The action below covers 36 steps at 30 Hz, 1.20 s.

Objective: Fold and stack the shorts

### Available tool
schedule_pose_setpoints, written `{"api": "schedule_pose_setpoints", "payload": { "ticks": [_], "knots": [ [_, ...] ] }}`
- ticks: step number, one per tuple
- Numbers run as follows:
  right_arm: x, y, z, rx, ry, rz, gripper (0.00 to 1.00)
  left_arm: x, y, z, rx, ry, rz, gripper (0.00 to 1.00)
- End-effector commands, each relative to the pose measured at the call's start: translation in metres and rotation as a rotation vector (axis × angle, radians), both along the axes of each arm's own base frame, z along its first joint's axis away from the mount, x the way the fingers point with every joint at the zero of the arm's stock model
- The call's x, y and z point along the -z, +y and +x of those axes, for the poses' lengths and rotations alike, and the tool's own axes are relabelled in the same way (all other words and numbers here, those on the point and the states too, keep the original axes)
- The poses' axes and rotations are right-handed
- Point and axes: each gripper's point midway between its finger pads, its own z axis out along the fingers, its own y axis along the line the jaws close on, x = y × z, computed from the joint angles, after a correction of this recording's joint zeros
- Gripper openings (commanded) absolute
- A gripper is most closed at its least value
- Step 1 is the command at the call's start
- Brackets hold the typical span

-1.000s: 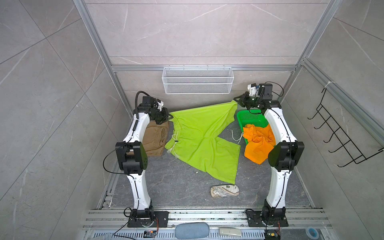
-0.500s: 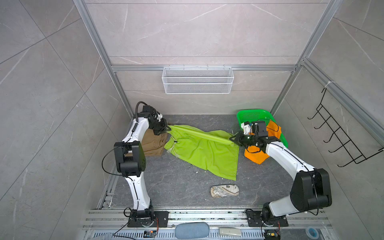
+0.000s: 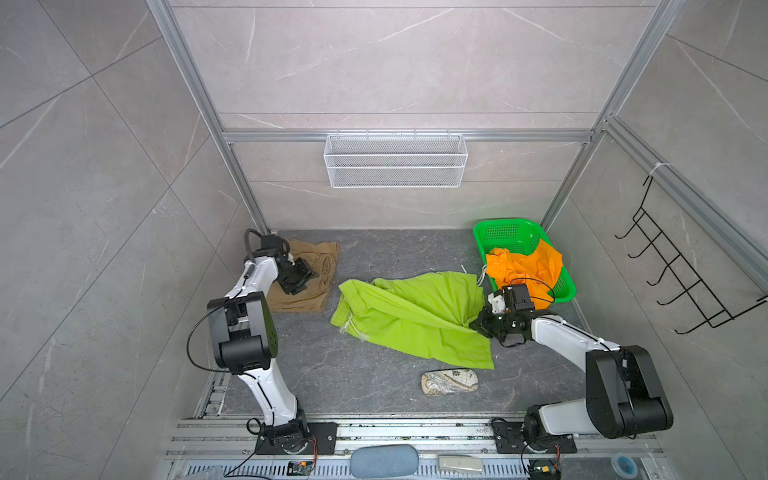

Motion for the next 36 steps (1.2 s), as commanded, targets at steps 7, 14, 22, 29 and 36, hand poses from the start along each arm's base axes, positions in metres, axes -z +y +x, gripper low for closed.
{"api": "schedule_pose_setpoints", "payload": {
  "ticks": [7,14,22,29,36],
  "knots": [
    [-0.011,-0.012,0.016,-0.014,-0.034,-0.064,0.0,-0.071,-0.073,-0.025,-0.042,-0.18,-0.466,0.99],
    [-0.029,-0.01,0.034,-0.012,-0.081,-0.058,0.0,-0.052,-0.101,-0.07,-0.09,-0.046,-0.632,0.99],
    [-0.035,-0.008,0.043,-0.002,-0.103,-0.039,0.0,-0.017,-0.116,-0.115,-0.17,0.081,-0.751,0.99],
    [-0.036,-0.007,0.046,0.0,-0.108,-0.029,0.0,0.005,-0.157,-0.122,-0.143,0.149,-0.797,0.97],
    [-0.047,-0.008,0.047,-0.001,-0.131,-0.034,0.0,0.026,-0.165,-0.121,-0.156,0.186,-0.775,0.89]
  ]
}}
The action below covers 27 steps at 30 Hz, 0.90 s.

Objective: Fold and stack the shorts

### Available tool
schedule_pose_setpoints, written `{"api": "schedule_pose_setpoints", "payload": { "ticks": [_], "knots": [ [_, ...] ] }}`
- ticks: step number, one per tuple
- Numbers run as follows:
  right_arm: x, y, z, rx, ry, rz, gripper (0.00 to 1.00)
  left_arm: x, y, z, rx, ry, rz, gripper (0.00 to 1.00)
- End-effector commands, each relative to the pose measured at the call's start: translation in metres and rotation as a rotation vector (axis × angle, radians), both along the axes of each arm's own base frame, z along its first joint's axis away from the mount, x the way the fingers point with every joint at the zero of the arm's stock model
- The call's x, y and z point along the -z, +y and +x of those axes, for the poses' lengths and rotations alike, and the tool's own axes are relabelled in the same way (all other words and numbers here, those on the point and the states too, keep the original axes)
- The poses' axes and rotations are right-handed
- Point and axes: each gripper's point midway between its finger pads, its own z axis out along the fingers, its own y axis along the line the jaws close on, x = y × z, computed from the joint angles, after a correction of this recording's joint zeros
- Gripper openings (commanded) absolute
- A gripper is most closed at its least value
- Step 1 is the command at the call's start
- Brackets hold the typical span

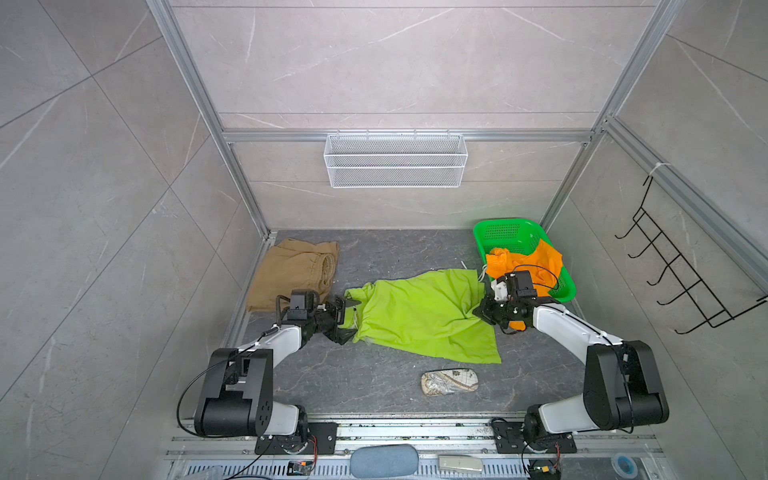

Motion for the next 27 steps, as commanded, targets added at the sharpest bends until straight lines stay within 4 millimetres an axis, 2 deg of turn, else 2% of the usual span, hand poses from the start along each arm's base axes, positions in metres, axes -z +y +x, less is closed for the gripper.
{"api": "schedule_pose_setpoints", "payload": {
  "ticks": [1,7,19,23,27],
  "knots": [
    [-0.017,-0.001,0.008,0.001,-0.04,0.0,0.0,-0.004,-0.001,0.006,-0.021,-0.021,-0.019,0.88],
    [-0.02,-0.002,0.012,0.002,-0.049,0.004,0.0,-0.004,0.012,-0.009,-0.021,-0.006,0.035,0.9],
    [-0.017,-0.002,0.016,0.004,-0.05,0.012,0.0,-0.003,0.01,-0.037,-0.041,0.057,-0.025,0.92],
    [-0.017,-0.001,0.016,0.008,-0.049,0.018,0.0,0.003,0.002,-0.047,-0.057,0.086,-0.041,0.92],
    [-0.017,0.0,0.017,0.013,-0.05,0.028,0.0,0.007,-0.007,-0.046,-0.075,0.087,-0.04,0.92]
  ]
}}
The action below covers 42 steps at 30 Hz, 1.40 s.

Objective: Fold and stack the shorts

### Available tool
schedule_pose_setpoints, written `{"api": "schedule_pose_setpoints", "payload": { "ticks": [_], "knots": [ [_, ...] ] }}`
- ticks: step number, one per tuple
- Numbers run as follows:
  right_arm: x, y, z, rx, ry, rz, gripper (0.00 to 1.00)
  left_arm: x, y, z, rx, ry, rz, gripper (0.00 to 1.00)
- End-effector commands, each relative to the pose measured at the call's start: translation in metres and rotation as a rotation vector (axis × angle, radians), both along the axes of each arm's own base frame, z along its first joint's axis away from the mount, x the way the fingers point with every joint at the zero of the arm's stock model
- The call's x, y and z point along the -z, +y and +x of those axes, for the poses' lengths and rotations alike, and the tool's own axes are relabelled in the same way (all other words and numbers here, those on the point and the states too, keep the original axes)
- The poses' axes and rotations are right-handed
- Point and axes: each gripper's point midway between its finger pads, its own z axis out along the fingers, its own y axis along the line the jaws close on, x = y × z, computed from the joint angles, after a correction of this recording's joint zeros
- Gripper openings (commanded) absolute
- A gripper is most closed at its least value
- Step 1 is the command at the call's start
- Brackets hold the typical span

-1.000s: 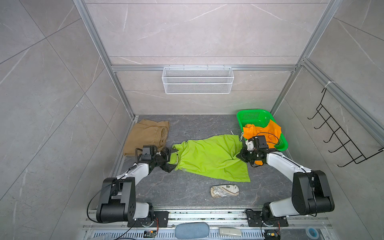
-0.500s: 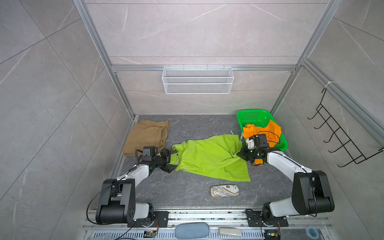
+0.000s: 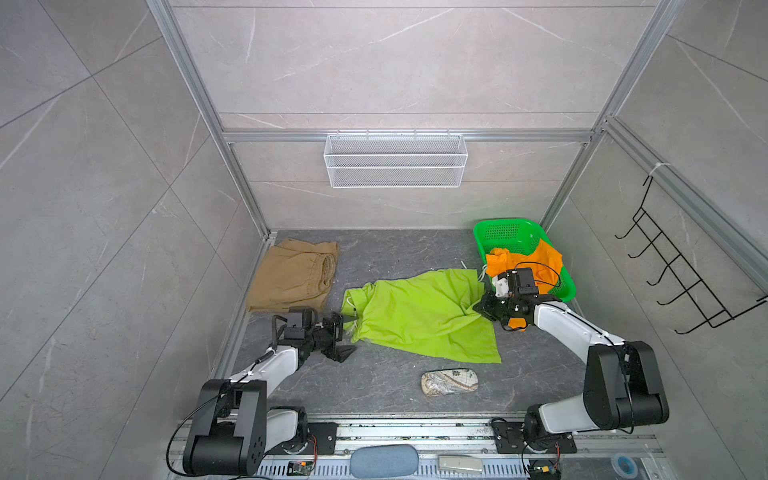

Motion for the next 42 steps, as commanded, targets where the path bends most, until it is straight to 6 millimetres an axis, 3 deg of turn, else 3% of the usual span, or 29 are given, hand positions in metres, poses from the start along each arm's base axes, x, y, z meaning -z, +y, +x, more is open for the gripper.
{"api": "schedule_pose_setpoints", "payload": {
  "ticks": [1,5,8,17,21,25,31,33,35,38,40,42],
  "knots": [
    [-0.005,0.0,0.008,0.007,-0.018,0.015,0.0,-0.009,-0.007,0.011,-0.045,-0.029,-0.027,0.92],
    [-0.008,0.0,0.006,0.006,-0.02,0.013,0.0,-0.005,-0.008,0.018,-0.074,-0.035,-0.002,0.9],
    [-0.007,-0.001,0.003,0.007,-0.02,0.01,0.0,0.0,-0.004,0.028,-0.121,-0.038,0.01,0.83],
    [-0.013,-0.002,0.0,0.003,-0.034,0.004,0.0,-0.007,-0.002,0.044,-0.13,-0.117,0.061,0.36],
    [-0.018,-0.005,0.004,0.011,-0.045,0.009,0.0,-0.026,-0.002,0.052,-0.104,-0.176,0.088,0.02],
    [-0.035,-0.009,0.022,0.031,-0.079,0.036,0.0,-0.062,0.006,0.079,-0.074,-0.27,0.153,0.0],
    [-0.106,-0.015,0.069,0.06,-0.207,0.06,0.0,-0.138,0.012,0.159,0.043,-0.512,0.268,0.0],
    [-0.13,-0.016,0.076,0.063,-0.253,0.054,0.0,-0.163,0.017,0.181,0.067,-0.588,0.34,0.0],
    [-0.141,-0.016,0.076,0.057,-0.274,0.048,0.0,-0.179,0.02,0.196,0.103,-0.64,0.406,0.0],
    [-0.122,-0.015,0.06,0.044,-0.234,0.045,0.0,-0.179,0.02,0.207,0.175,-0.664,0.438,0.0],
    [-0.095,-0.016,0.043,0.045,-0.187,0.037,0.0,-0.161,0.023,0.204,0.219,-0.634,0.457,0.0],
    [-0.062,-0.012,0.021,0.037,-0.124,0.056,0.0,-0.131,0.027,0.195,0.245,-0.574,0.46,0.0]
  ]
}}
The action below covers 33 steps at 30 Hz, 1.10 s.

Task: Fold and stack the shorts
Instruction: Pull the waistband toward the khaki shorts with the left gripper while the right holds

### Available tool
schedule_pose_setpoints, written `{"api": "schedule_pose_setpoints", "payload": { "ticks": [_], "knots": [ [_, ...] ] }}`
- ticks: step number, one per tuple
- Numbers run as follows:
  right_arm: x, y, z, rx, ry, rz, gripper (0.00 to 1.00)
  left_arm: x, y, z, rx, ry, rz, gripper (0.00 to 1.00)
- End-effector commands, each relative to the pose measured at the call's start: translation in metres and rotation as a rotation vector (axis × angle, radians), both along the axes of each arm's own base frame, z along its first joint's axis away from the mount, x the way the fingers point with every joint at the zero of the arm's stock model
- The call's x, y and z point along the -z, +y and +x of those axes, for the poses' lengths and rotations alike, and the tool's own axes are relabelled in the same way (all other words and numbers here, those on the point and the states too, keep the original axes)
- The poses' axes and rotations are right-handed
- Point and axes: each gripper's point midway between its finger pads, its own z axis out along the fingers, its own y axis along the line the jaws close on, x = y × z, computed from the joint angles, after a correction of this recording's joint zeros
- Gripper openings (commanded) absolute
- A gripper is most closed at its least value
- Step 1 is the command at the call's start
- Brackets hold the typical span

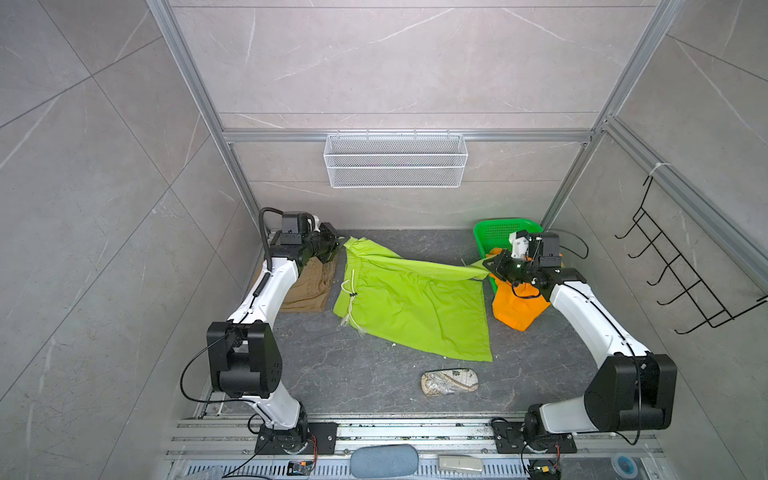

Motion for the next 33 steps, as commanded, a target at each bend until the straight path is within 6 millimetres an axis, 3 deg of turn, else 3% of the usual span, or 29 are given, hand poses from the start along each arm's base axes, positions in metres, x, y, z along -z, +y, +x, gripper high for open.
{"api": "schedule_pose_setpoints", "payload": {
  "ticks": [1,4,9,15,18,22,26,29,31,33],
  "knots": [
    [0.062,0.006,-0.042,-0.023,0.156,0.016,0.0,0.066,0.01,-0.025,0.067,0.14,0.084,0.0],
    [0.103,0.014,-0.071,-0.036,0.241,0.035,0.0,0.106,0.03,-0.039,0.023,0.209,0.076,0.0],
    [0.137,0.021,-0.102,-0.042,0.318,0.065,0.0,0.144,0.065,-0.049,-0.05,0.273,0.109,0.0],
    [0.159,0.031,-0.129,-0.059,0.374,0.061,0.0,0.163,0.073,-0.043,-0.063,0.301,0.134,0.0],
    [0.167,0.032,-0.135,-0.06,0.392,0.059,0.0,0.163,0.075,-0.035,-0.08,0.299,0.125,0.0],
    [0.146,0.03,-0.121,-0.073,0.352,0.014,0.0,0.143,0.071,-0.018,-0.086,0.259,0.081,0.0],
    [0.092,0.025,-0.093,-0.08,0.249,-0.048,0.0,0.118,0.069,0.001,-0.089,0.204,0.07,0.0],
    [0.065,0.023,-0.085,-0.078,0.202,-0.083,0.0,0.119,0.072,0.01,-0.095,0.204,0.076,0.0],
    [0.066,0.026,-0.09,-0.086,0.207,-0.095,0.0,0.129,0.073,0.013,-0.101,0.219,0.078,0.0],
    [0.082,0.033,-0.102,-0.106,0.242,-0.095,0.0,0.143,0.072,0.013,-0.103,0.249,0.071,0.0]
  ]
}}
